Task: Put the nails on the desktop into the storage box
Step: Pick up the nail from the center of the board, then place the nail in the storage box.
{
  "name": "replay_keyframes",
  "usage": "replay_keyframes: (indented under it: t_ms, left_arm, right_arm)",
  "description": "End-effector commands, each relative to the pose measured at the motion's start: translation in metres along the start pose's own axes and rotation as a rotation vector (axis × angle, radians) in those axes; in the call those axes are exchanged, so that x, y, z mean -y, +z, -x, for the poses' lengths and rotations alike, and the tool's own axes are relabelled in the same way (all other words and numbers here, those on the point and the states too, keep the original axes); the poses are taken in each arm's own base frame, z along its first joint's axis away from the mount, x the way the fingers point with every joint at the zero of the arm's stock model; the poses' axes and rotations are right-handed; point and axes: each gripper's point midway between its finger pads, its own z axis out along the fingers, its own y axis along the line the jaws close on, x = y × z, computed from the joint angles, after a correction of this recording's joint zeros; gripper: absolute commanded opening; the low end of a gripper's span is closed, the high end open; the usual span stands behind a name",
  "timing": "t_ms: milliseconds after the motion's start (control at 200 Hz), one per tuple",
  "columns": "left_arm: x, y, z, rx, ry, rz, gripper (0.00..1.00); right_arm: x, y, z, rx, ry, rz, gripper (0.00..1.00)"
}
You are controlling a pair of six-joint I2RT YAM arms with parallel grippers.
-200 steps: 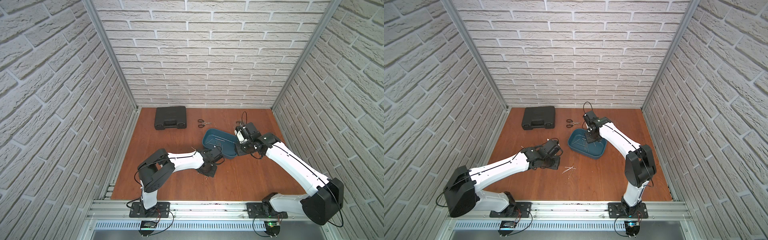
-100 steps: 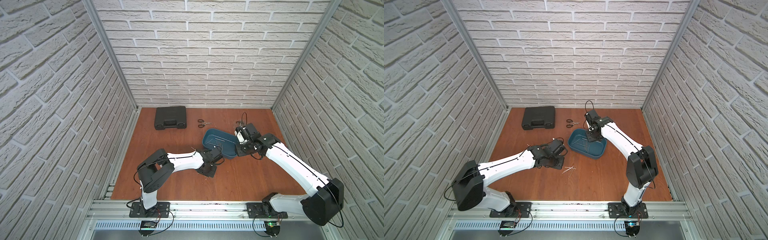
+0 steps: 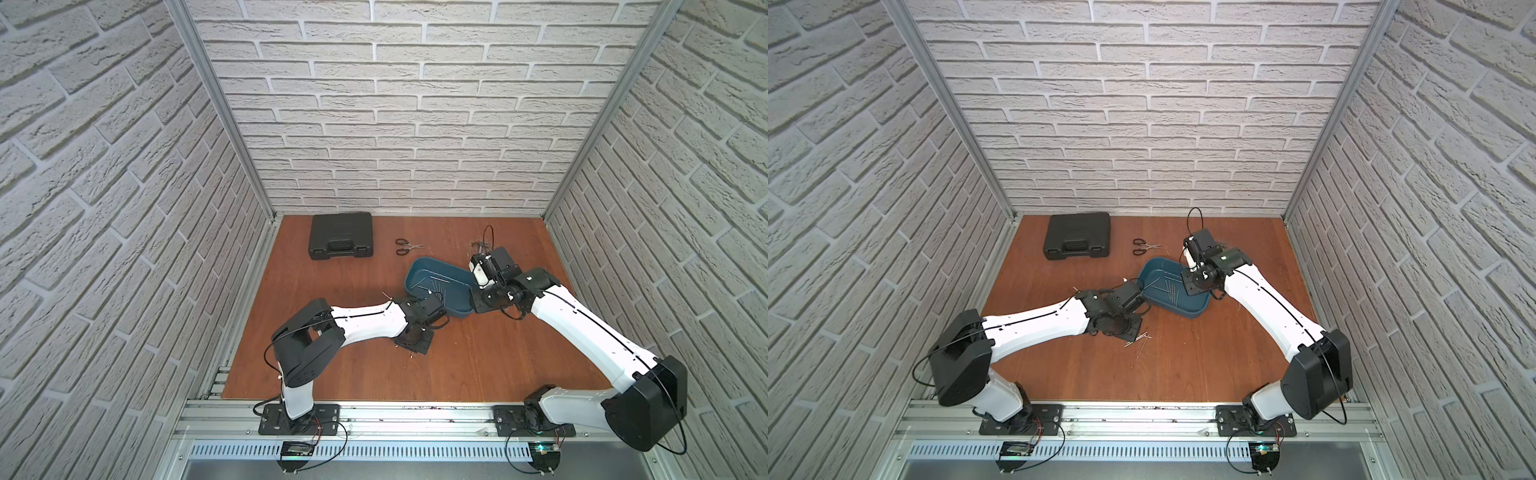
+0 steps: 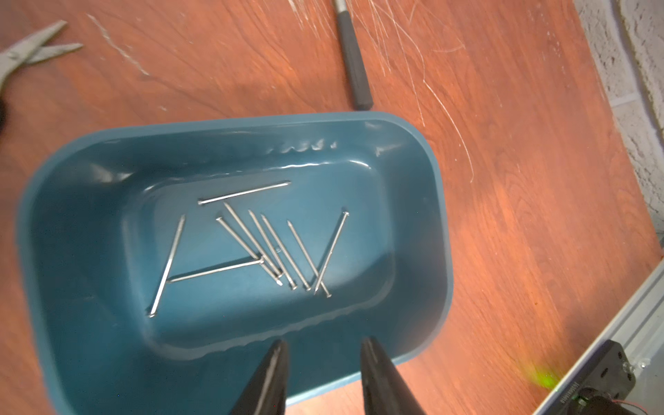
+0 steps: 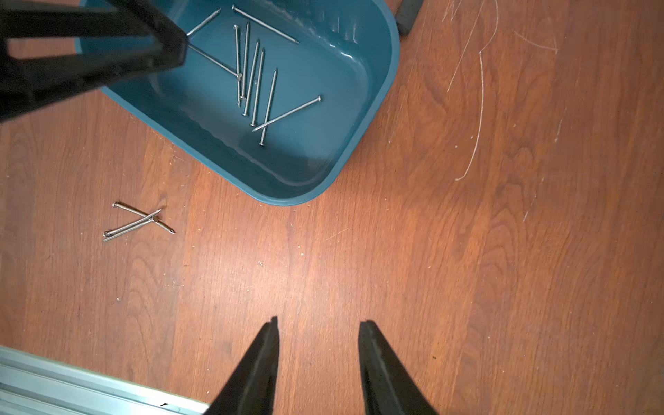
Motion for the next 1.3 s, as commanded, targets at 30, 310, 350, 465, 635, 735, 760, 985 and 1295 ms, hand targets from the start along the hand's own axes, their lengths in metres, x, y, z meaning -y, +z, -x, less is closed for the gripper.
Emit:
replay_keyframes:
  t_ms: [30,310,350,465,635,735,760,985,1295]
  left_arm:
    - [0.015,0.004,0.006,0.005,0.032,-0.012,0.35]
    - [0.031,0.023,-0.002,-0.052,0.067,-0.007,0.32]
    - [0.032,0.026,-0.005,-0.061,0.069,-0.006,0.31]
    - [0.031,0.033,-0.01,-0.085,0.067,0.001,0.31]
    - [0.032,0.039,-0.015,-0.107,0.077,0.001,0.3]
    - [0.033,0.041,-0.017,-0.118,0.081,0.002,0.3]
    - [0.033,0.042,-0.018,-0.122,0.081,0.002,0.3]
    - [0.033,0.047,-0.021,-0.14,0.09,0.001,0.3]
    - [0.032,0.059,-0.031,-0.175,0.086,-0.004,0.28]
  right_arm:
    - [0.0,-0.007,-0.009,0.022,0.04,0.02,0.39]
    - [0.003,-0.008,-0.02,0.014,0.045,0.014,0.39]
    - [0.003,-0.008,-0.02,0.014,0.045,0.013,0.39]
    - [0.004,-0.01,-0.02,0.019,0.045,0.012,0.4]
    - [0.005,-0.011,-0.023,0.017,0.048,0.01,0.4]
    - [0.005,-0.01,-0.025,0.014,0.052,0.011,0.4]
    - [0.005,-0.01,-0.025,0.015,0.054,0.011,0.4]
    - [0.005,-0.011,-0.029,0.012,0.061,0.011,0.39]
    - [0.007,-0.015,-0.032,0.017,0.063,0.005,0.4]
